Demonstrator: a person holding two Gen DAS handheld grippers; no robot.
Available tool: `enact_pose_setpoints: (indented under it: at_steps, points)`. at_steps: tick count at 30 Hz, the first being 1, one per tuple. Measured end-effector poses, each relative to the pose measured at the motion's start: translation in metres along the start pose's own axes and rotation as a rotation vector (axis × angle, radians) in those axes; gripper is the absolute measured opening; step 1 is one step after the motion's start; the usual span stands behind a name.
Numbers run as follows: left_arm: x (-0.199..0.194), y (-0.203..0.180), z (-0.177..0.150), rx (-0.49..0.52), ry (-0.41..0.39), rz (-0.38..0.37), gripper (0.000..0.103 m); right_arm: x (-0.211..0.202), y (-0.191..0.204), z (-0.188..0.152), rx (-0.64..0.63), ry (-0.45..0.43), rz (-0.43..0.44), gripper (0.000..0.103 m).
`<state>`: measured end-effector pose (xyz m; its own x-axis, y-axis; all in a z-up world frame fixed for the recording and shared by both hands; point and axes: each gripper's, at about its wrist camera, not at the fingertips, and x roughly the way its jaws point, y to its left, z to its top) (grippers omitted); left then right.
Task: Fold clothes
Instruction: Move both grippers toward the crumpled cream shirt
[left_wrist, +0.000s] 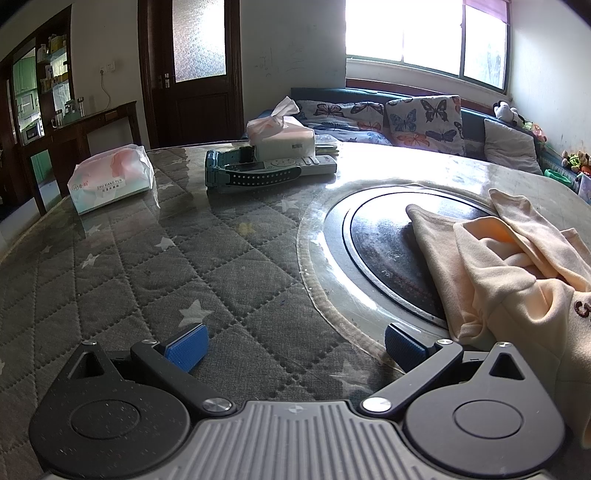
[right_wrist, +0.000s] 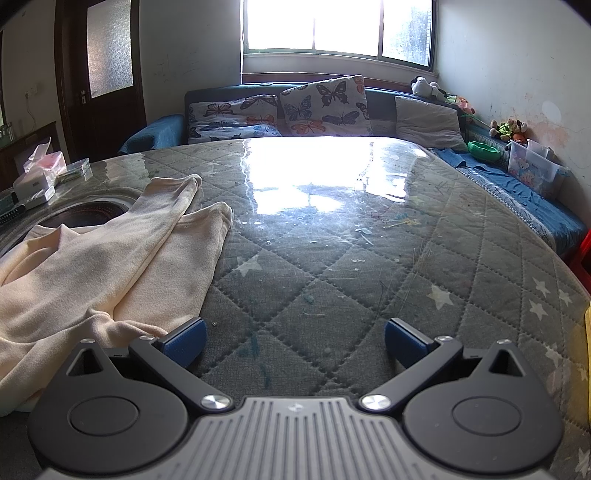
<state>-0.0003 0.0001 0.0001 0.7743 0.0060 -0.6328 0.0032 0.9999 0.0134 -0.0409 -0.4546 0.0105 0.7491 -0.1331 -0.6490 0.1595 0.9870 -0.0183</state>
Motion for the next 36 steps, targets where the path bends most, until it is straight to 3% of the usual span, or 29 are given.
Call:
enact_pose_setpoints:
  at_steps: [5, 8, 21, 36]
  points:
    - [0.006, 0.007, 0.003, -0.008, 0.046, -0.014, 0.103, -0.006, 0.012, 0.003, -0.016, -0.002, -0.02, 0.103]
    - [-0.004, -0.001, -0.002, 0.017, 0.015, 0.005, 0.103, -0.026, 0.012, -0.004, 0.002, -0.045, 0.0, 0.103]
    - [-0.037, -0.016, 0.0, 0.022, 0.013, -0.05, 0.103, -0.053, 0.021, -0.007, -0.037, -0.067, 0.059, 0.103]
    - [-0.055, -0.028, 0.006, 0.05, -0.018, -0.07, 0.103, -0.064, 0.03, 0.001, -0.053, -0.089, 0.058, 0.103]
